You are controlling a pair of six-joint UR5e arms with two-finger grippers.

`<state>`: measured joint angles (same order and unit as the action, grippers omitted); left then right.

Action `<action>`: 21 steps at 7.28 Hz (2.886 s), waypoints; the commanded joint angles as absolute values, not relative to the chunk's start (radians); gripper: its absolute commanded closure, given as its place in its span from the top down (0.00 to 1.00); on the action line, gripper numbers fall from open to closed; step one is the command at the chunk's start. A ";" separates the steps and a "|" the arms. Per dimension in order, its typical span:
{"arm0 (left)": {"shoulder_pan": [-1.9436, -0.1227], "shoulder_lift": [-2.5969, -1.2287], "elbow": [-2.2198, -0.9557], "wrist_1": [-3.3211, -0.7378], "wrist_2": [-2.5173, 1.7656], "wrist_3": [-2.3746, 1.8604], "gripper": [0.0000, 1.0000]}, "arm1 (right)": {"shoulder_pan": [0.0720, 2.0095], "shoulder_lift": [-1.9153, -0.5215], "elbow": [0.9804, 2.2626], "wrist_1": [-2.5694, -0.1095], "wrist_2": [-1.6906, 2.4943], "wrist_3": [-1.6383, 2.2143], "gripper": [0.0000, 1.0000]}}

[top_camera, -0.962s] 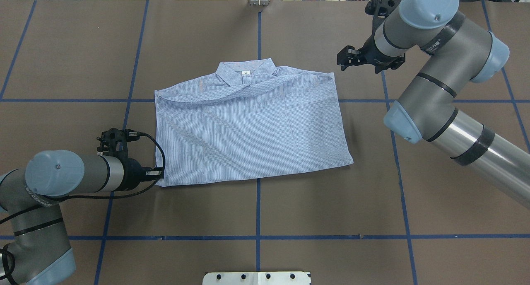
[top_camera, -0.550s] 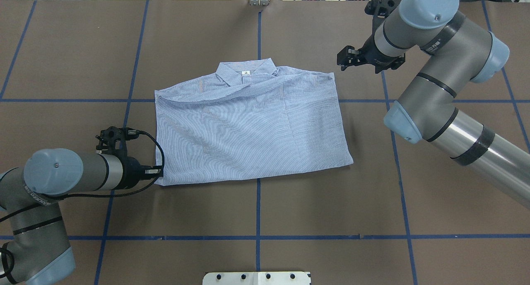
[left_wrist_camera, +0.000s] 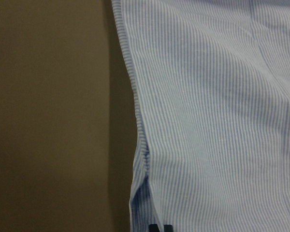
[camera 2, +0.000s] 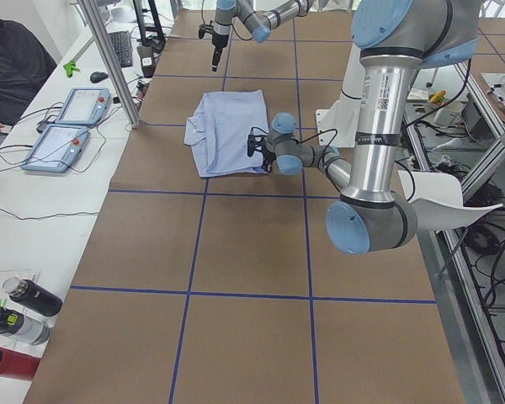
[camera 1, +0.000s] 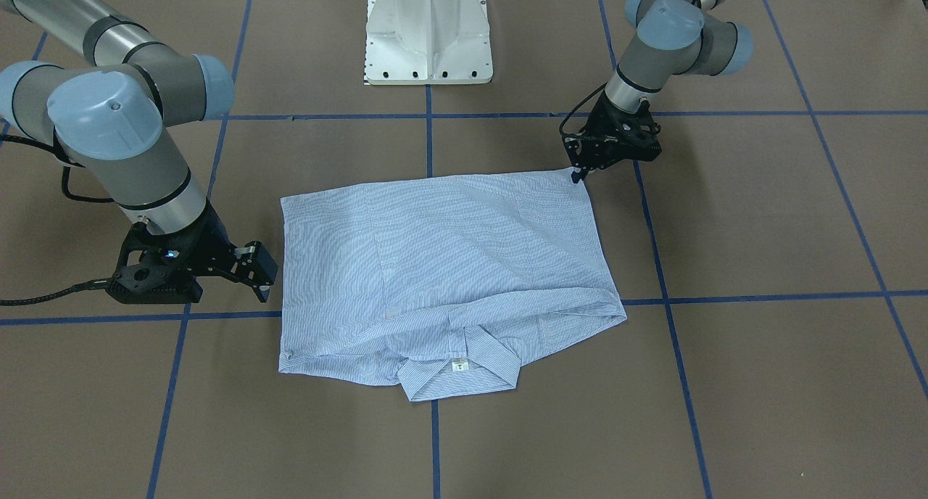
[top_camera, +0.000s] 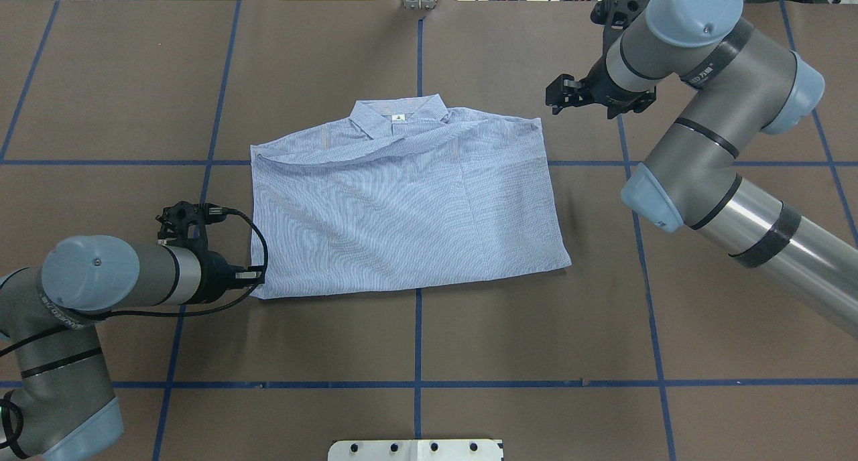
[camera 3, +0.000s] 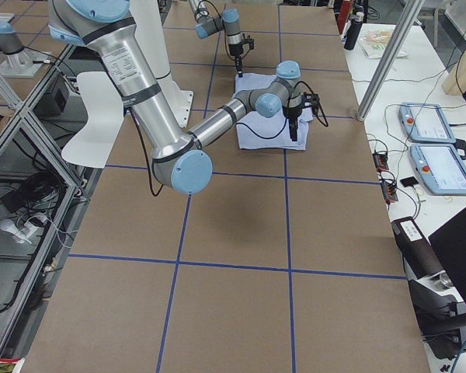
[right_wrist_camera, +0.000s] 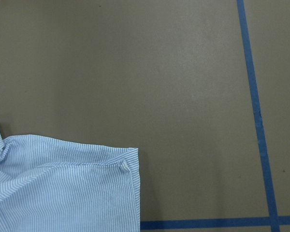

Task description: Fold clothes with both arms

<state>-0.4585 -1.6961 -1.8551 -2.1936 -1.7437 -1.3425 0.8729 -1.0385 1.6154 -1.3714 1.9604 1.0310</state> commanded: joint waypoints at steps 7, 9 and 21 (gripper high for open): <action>-0.629 -1.701 -1.829 -2.091 -1.744 -1.079 0.00 | 0.867 -1.035 1.614 -1.371 1.963 1.031 1.00; -0.728 -1.796 -1.694 -2.091 -1.744 -0.965 0.00 | 0.865 -1.032 1.614 -1.371 1.965 1.031 1.00; -1.043 -2.162 -1.162 -2.290 -2.016 -0.678 1.00 | 0.659 -0.916 1.600 -1.384 1.835 1.408 0.99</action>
